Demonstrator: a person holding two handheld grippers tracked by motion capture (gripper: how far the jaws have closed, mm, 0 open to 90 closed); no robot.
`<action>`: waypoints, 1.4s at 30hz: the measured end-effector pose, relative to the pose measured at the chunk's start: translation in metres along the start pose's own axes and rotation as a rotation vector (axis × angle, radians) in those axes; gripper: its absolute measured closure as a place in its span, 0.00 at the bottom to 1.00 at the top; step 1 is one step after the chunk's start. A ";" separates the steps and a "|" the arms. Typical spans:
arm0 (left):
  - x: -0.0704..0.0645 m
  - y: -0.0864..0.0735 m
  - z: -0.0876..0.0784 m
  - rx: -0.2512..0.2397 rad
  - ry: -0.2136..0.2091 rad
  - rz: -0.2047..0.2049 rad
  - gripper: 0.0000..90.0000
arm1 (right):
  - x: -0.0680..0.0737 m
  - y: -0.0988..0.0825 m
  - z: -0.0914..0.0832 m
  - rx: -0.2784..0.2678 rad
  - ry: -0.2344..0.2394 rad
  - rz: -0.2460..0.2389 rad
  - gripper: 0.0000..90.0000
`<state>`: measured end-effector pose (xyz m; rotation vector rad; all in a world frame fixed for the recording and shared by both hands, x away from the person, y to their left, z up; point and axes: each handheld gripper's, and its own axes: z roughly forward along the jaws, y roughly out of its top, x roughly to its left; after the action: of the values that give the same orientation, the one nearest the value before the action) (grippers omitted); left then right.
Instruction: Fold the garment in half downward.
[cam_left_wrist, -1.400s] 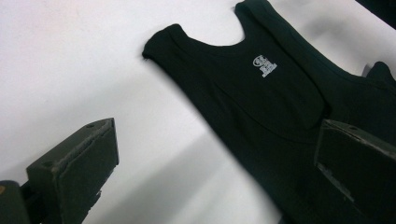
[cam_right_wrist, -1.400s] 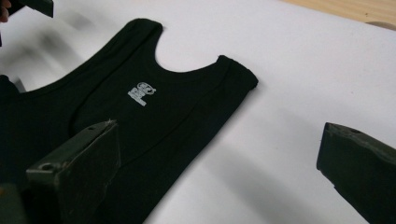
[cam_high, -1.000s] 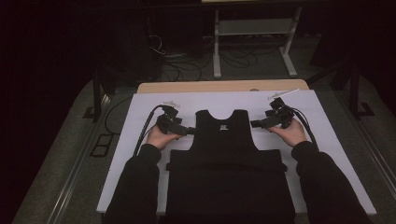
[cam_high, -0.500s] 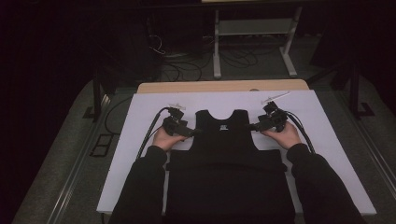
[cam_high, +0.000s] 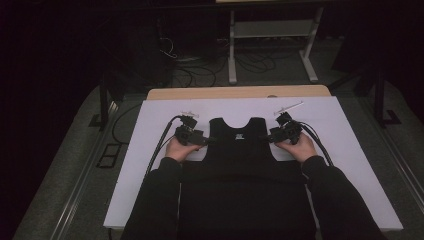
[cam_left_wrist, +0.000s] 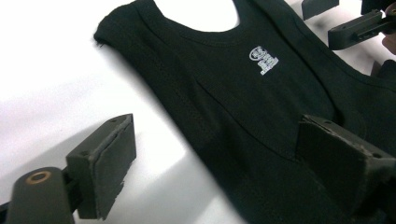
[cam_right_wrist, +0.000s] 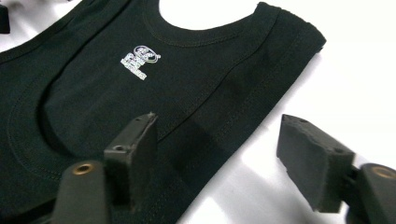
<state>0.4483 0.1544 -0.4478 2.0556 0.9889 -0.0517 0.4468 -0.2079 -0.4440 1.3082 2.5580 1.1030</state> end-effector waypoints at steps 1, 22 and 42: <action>0.000 0.000 0.001 0.004 0.007 -0.002 0.15 | 0.000 0.000 0.001 0.001 -0.001 0.000 0.34; -0.008 0.002 0.011 -0.008 0.029 0.025 0.52 | 0.016 -0.001 0.010 -0.035 -0.046 -0.049 0.61; -0.023 0.002 0.022 0.034 -0.004 0.080 0.96 | 0.015 -0.006 0.013 -0.033 0.092 0.055 0.92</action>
<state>0.4400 0.1241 -0.4521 2.1231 0.9082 -0.0303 0.4381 -0.1919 -0.4533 1.3585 2.5705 1.2380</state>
